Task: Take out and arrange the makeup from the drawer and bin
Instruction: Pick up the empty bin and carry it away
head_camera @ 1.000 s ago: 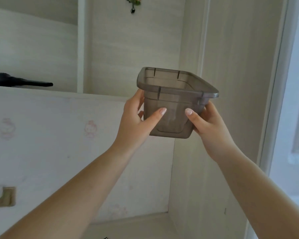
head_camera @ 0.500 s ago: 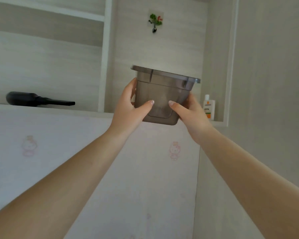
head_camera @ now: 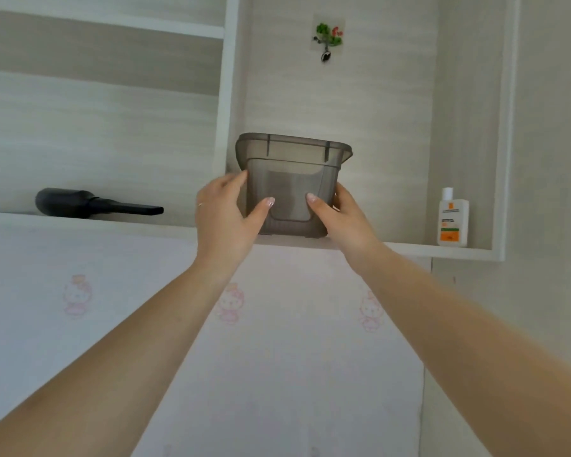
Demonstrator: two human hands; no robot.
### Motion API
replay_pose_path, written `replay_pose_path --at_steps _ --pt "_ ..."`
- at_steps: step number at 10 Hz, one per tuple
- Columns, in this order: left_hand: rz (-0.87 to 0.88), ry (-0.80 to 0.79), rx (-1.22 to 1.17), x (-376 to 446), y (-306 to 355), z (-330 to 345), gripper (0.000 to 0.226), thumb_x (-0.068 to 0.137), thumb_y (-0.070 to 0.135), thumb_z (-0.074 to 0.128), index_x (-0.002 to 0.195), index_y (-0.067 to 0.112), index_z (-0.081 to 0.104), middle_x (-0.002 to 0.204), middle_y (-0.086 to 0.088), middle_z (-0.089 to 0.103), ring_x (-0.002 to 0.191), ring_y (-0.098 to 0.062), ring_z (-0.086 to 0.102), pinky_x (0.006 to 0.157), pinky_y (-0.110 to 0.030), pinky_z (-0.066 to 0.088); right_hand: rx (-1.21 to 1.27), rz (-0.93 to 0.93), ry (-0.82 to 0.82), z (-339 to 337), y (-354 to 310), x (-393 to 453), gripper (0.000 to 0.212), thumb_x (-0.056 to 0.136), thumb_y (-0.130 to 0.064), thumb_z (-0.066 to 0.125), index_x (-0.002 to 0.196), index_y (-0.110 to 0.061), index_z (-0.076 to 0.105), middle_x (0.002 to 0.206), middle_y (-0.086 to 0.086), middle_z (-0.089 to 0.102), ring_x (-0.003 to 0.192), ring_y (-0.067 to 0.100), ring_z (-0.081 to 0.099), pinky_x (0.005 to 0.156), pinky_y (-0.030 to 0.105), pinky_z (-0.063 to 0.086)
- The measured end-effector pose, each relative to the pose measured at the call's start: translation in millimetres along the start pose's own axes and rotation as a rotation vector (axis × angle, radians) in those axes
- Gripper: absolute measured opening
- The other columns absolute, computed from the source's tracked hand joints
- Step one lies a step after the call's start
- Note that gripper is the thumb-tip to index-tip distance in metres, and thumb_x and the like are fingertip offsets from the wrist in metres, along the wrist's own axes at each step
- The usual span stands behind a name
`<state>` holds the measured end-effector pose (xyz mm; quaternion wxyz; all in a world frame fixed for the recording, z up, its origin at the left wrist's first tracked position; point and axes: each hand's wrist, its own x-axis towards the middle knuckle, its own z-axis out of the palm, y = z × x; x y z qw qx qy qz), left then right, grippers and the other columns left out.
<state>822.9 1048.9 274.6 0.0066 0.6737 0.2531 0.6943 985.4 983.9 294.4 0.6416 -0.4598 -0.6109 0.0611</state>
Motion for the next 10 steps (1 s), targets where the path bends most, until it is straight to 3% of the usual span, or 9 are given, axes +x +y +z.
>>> replay_pose_path --at_steps 1,2,5,7,8,9,10 --pt "-0.001 0.057 0.200 -1.5 -5.7 0.2 0.057 0.084 0.040 0.064 0.134 0.016 0.051 0.143 -0.008 0.044 0.138 -0.029 0.028 0.110 -0.039 0.024 -0.075 -0.022 -0.001 10.5 1.8 7.0 0.042 0.091 -0.036 0.055 0.131 -0.031 0.044 0.123 -0.007 0.060 0.113 0.012 0.057 0.099 0.039 0.046" --pt "-0.034 -0.020 0.273 -2.4 -16.3 0.9 0.059 0.088 0.044 0.058 0.139 0.020 0.044 0.152 -0.006 0.032 0.145 -0.026 0.016 0.113 -0.040 0.018 -0.135 -0.012 -0.001 15.5 2.6 14.4 0.045 0.090 -0.041 0.053 0.133 -0.032 0.042 0.126 -0.008 0.058 0.115 0.014 0.056 0.100 0.042 0.046" --pt "-0.050 -0.021 0.304 -4.2 -19.8 0.9 0.057 0.088 0.045 0.057 0.139 0.023 0.044 0.155 0.001 0.028 0.143 -0.021 0.022 0.110 -0.043 0.022 -0.232 0.050 0.015 14.1 3.2 17.6 0.064 0.086 -0.050 0.056 0.141 -0.025 0.034 0.135 -0.002 0.052 0.122 0.017 0.051 0.102 0.040 0.045" --pt "-0.073 -0.055 0.210 -5.9 -17.3 -0.5 0.069 0.086 0.043 0.061 0.144 0.018 0.034 0.155 0.001 0.028 0.145 -0.019 0.019 0.116 -0.044 0.022 -0.212 0.073 0.011 16.7 3.8 15.5 0.076 0.082 -0.057 0.056 0.145 -0.027 0.026 0.144 -0.001 0.045 0.130 0.018 0.045 0.104 0.043 0.043" --pt "-0.112 -0.051 0.032 -6.9 -11.6 -6.3 0.072 0.085 0.037 0.065 0.145 0.016 0.031 0.152 0.000 0.033 0.142 -0.017 0.025 0.116 -0.036 0.023 -0.129 0.098 0.067 15.7 4.0 12.3 0.086 0.081 -0.058 0.058 0.149 -0.028 0.016 0.153 -0.001 0.031 0.138 0.017 0.034 0.111 0.040 0.034" --pt "-0.156 -0.027 -0.170 -13.8 -5.8 -12.1 0.069 0.086 0.031 0.065 0.145 0.019 0.031 0.148 0.005 0.037 0.136 -0.007 0.032 0.106 -0.017 0.024 0.048 0.093 0.176 12.4 5.8 2.5 0.079 0.086 -0.047 0.060 0.149 -0.028 0.015 0.153 -0.002 0.028 0.137 0.011 0.034 0.101 0.028 0.032" --pt "-0.129 0.002 -0.276 -20.9 -0.4 -17.0 0.063 0.086 0.025 0.065 0.141 0.020 0.036 0.143 0.007 0.042 0.128 0.002 0.038 0.100 -0.007 0.027 0.143 0.041 0.260 13.6 8.1 -14.6 0.068 0.087 -0.040 0.061 0.145 -0.031 0.026 0.147 -0.006 0.036 0.129 0.007 0.041 0.100 0.028 0.036"
